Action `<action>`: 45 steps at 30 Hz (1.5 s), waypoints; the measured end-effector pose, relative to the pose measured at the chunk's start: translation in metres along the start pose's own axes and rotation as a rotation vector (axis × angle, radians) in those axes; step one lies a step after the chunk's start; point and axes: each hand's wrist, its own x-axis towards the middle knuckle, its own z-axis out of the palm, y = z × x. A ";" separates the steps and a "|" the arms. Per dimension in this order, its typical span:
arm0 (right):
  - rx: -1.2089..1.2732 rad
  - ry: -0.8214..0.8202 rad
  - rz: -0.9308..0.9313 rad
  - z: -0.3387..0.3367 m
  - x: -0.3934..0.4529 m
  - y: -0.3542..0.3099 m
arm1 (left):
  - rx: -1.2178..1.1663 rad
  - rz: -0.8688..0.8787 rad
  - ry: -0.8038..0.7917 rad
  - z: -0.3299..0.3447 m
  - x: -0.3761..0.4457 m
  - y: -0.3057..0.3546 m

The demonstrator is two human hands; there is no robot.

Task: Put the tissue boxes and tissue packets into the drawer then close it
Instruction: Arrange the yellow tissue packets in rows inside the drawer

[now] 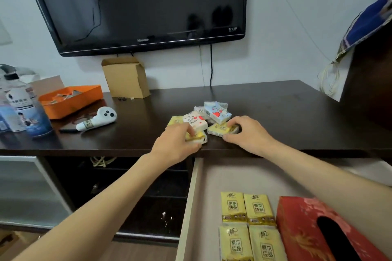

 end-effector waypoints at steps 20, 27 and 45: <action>-0.221 -0.279 -0.022 -0.092 -0.047 0.065 | -0.044 0.238 -0.262 0.022 0.019 0.091; -0.206 -0.197 -0.122 -0.093 -0.054 0.052 | -0.152 0.285 -0.276 -0.002 -0.024 0.088; -0.541 -0.645 -0.409 -0.043 -0.232 0.011 | -0.131 0.568 -0.718 0.014 -0.192 0.051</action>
